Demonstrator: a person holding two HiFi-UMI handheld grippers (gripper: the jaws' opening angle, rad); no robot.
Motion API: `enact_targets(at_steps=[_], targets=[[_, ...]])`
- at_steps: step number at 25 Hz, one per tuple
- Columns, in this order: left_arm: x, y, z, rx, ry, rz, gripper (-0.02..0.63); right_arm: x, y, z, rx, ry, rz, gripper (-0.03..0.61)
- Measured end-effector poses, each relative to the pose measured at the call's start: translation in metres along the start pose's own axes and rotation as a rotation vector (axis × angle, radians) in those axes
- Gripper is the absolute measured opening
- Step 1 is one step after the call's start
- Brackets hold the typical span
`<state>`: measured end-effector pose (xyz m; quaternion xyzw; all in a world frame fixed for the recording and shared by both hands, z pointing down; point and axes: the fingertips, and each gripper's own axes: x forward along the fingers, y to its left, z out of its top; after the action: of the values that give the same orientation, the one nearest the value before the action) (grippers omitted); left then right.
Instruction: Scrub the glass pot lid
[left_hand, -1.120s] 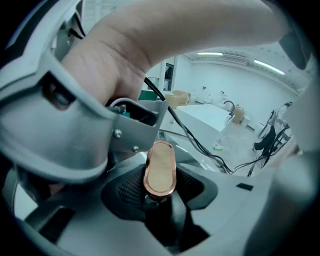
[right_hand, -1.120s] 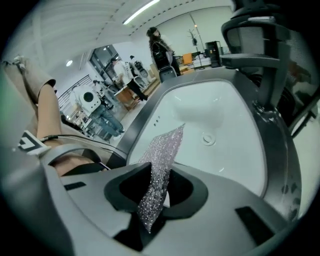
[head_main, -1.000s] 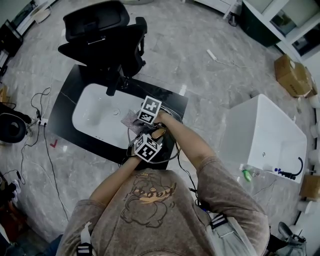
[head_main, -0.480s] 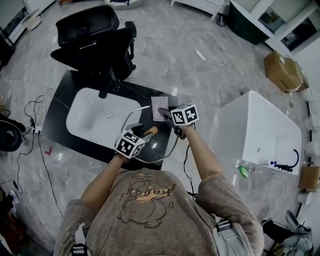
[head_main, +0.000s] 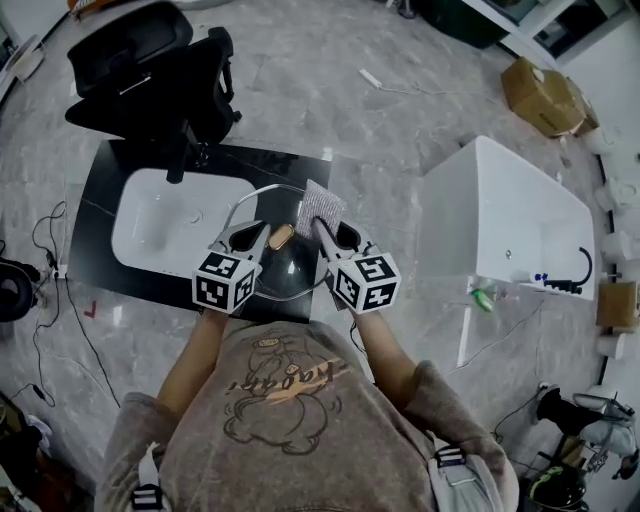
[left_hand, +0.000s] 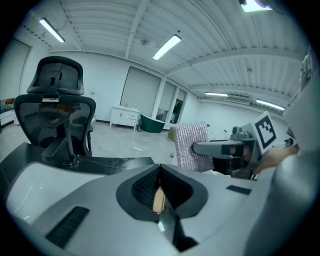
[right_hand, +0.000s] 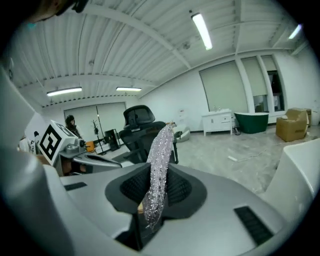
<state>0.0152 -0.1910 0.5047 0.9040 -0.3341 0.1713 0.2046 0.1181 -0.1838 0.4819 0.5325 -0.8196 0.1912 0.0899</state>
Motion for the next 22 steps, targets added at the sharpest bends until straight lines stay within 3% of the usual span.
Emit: enact_targets(at_steps=[7, 11, 22], targets=[[-0.038, -0.012, 0.015, -0.016, -0.075, -0.001, 0.018, -0.068, 0.021, 0.012, -0.031, -0.141, -0.146, 0.084], [-0.041, -0.010, 0.022, 0.028, -0.124, 0.041, 0.018, -0.077, 0.027, 0.000, -0.013, -0.138, -0.162, 0.084], [-0.042, -0.023, 0.028, 0.057, -0.135, 0.017, 0.018, -0.083, 0.038, -0.020, -0.043, -0.077, -0.171, 0.083]])
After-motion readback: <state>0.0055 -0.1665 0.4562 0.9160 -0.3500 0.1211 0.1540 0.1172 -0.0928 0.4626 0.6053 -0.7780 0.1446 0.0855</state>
